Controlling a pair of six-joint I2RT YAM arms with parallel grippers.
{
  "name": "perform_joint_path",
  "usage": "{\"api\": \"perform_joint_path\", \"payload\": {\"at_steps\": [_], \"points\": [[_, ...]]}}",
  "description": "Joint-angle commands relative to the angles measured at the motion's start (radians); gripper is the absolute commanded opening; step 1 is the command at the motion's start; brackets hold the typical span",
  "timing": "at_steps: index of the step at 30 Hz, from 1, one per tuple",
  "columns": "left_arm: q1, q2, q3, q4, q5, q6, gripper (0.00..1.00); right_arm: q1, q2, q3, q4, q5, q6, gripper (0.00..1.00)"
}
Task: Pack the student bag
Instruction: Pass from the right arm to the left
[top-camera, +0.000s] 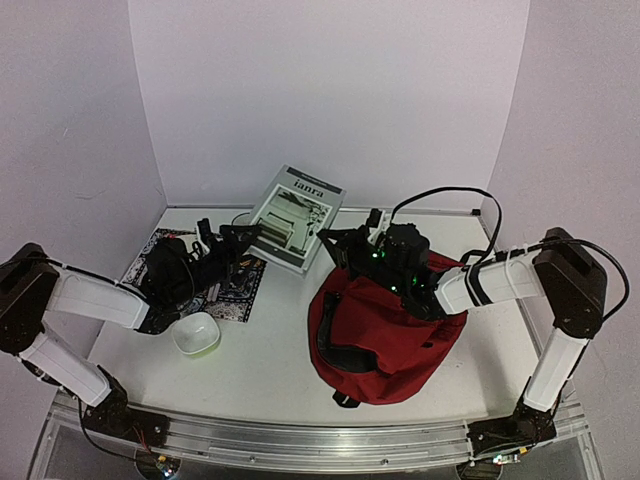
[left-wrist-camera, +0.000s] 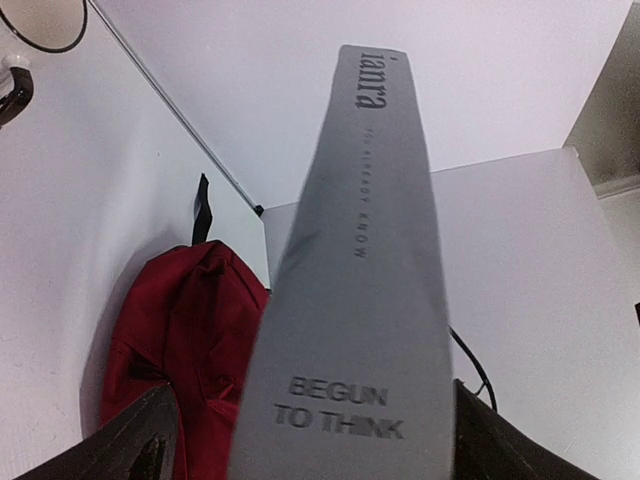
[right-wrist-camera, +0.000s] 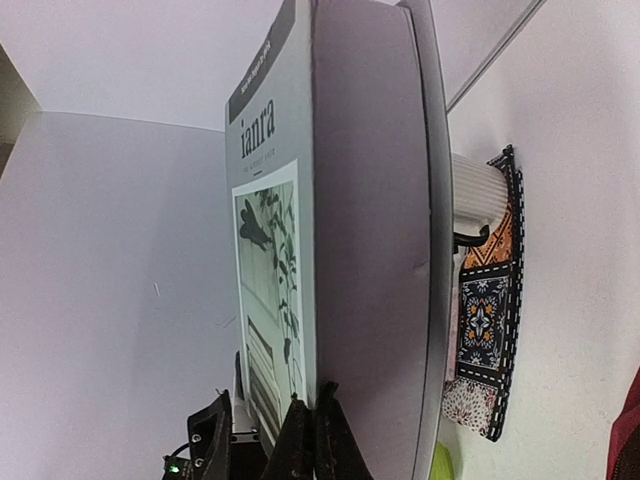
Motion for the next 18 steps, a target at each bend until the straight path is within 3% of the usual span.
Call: {"api": "perform_joint_path", "payload": {"at_steps": [1, 8, 14, 18], "points": [[0.0, 0.073, -0.019, 0.238, -0.033, -0.05, 0.88, 0.011, -0.052, 0.027, 0.137, 0.018, 0.016, 0.0], [0.0, 0.147, -0.026, 0.416, -0.039, -0.056, 0.75, 0.024, -0.055, 0.0, 0.146, 0.02, 0.024, 0.0], [0.009, 0.145, -0.025, 0.433, -0.048, -0.045, 0.64, 0.039, -0.045, -0.023, 0.148, 0.016, 0.031, 0.0], [0.015, 0.139, -0.032, 0.434, -0.042, -0.05, 0.51, 0.041, -0.046, -0.038, 0.148, 0.019, 0.02, 0.0]]}}
